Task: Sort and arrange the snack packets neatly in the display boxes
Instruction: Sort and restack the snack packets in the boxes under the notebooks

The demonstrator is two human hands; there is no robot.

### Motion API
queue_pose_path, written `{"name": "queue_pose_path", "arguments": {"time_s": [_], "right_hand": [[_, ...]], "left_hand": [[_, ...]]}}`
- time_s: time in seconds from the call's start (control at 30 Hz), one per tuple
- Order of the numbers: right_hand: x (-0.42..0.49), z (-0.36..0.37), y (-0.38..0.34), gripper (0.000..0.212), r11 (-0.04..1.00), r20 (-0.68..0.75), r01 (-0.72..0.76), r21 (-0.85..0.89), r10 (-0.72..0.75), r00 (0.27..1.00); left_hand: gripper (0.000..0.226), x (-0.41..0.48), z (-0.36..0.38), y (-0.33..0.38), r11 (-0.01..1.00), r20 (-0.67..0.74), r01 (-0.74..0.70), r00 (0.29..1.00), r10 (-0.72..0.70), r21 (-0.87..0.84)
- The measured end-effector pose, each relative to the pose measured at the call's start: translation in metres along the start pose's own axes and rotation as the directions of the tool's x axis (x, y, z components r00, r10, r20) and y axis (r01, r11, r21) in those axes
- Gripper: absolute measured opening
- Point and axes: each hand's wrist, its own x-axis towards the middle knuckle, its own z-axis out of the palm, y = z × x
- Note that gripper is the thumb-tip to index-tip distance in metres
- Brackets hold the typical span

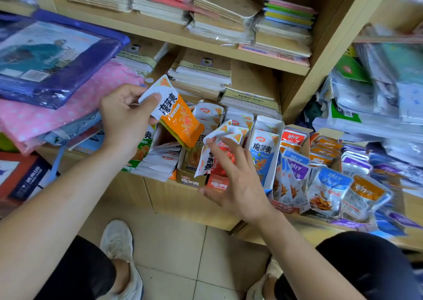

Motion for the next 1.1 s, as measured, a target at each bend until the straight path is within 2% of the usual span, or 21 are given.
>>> {"name": "queue_pose_path", "arguments": {"time_s": [0.07,0.17,0.27,0.37,0.43,0.5,0.57,0.63,0.8,0.93,1.03,1.1], "right_hand": [[0.006,0.014,0.001,0.101,0.990,-0.007,-0.033,-0.140,0.032,0.999],[0.015,0.026,0.007,0.080,0.984,-0.098,-0.085,-0.154,0.070,0.993],[0.016,0.025,0.010,0.059,0.996,-0.168,-0.083,-0.030,0.077,0.983],[0.018,0.012,0.019,0.036,0.975,-0.353,-0.169,0.147,0.211,0.911],[0.021,0.003,0.028,0.051,0.955,-0.392,-0.257,0.148,0.295,0.871],[0.022,0.000,0.039,0.068,0.949,-0.354,-0.312,0.039,0.305,0.884],[0.024,0.000,0.046,0.062,0.947,-0.323,-0.319,-0.021,0.296,0.899],[0.023,-0.004,0.051,0.053,0.955,-0.316,-0.297,0.015,0.286,0.904],[0.013,-0.028,0.043,0.056,0.943,-0.324,-0.287,0.167,0.327,0.888],[0.014,-0.046,0.024,0.041,0.925,-0.317,-0.213,0.314,0.314,0.895],[0.016,-0.052,0.008,0.041,0.844,-0.226,-0.180,0.505,0.330,0.916],[0.019,-0.052,0.001,0.048,0.746,-0.101,-0.180,0.641,0.315,0.944]], "left_hand": [[0.015,0.000,-0.001,0.000,1.000,0.005,-0.003,1.000,0.003,-0.003],[0.016,-0.001,-0.001,-0.001,1.000,0.011,-0.005,1.000,0.005,-0.005],[0.016,-0.001,-0.003,-0.001,1.000,0.013,-0.007,1.000,0.007,-0.001],[0.014,0.001,-0.003,0.000,1.000,0.000,-0.015,1.000,0.015,-0.007],[0.012,0.002,-0.003,0.001,1.000,-0.001,-0.017,1.000,0.017,-0.006],[0.013,0.000,-0.002,0.001,1.000,0.012,-0.014,1.000,0.014,-0.005],[0.016,0.000,-0.002,0.002,1.000,0.020,-0.006,1.000,0.006,-0.011],[0.015,-0.001,-0.002,0.004,1.000,0.033,-0.007,0.999,0.007,-0.012],[0.009,-0.004,-0.003,0.010,0.999,0.132,-0.040,0.990,0.045,-0.035],[0.005,-0.010,0.001,0.016,0.995,0.249,-0.070,0.965,0.086,-0.076],[0.007,-0.016,0.005,0.020,0.990,0.284,-0.053,0.955,0.089,-0.130],[0.006,-0.020,0.008,0.022,0.991,0.311,-0.041,0.947,0.080,-0.129]]}}
